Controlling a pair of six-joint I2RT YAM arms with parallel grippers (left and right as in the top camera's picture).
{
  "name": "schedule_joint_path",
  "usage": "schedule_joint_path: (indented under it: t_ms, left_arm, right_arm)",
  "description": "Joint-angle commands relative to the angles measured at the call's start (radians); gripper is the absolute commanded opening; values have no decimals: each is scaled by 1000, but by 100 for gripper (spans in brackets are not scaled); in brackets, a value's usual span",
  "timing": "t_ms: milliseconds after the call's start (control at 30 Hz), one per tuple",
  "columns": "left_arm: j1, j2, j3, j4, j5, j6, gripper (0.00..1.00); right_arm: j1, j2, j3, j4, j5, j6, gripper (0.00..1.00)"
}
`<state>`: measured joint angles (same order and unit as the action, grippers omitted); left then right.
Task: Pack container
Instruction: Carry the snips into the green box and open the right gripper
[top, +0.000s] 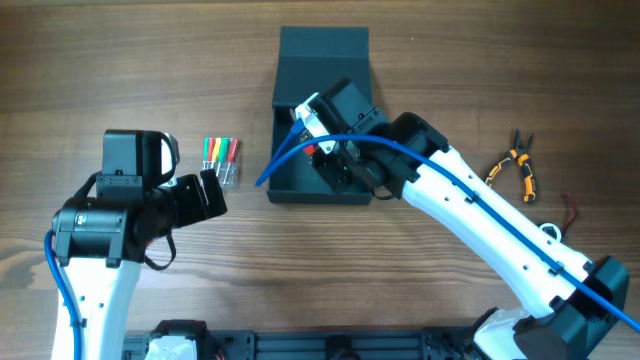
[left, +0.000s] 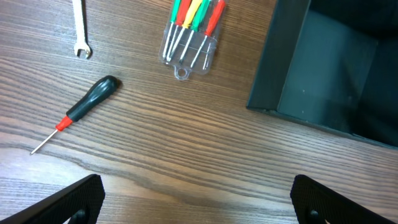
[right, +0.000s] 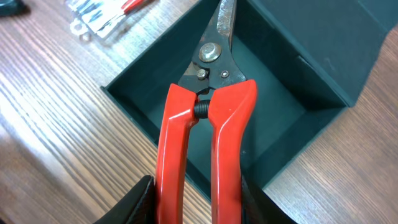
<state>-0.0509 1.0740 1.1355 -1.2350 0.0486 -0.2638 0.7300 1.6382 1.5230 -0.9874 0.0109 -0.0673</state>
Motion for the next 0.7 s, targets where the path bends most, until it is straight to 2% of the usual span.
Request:
schedule_joint_path:
  t_ms: [0,667]
  left_arm:
    - [-3,-16,18,-1,-20,16,100]
    - [-3,-16,18,-13,-16,2,100]
  right_arm:
    - [0,56,23,11,-53,-46,4]
    - [-23,347,23,95,-57,-90,4]
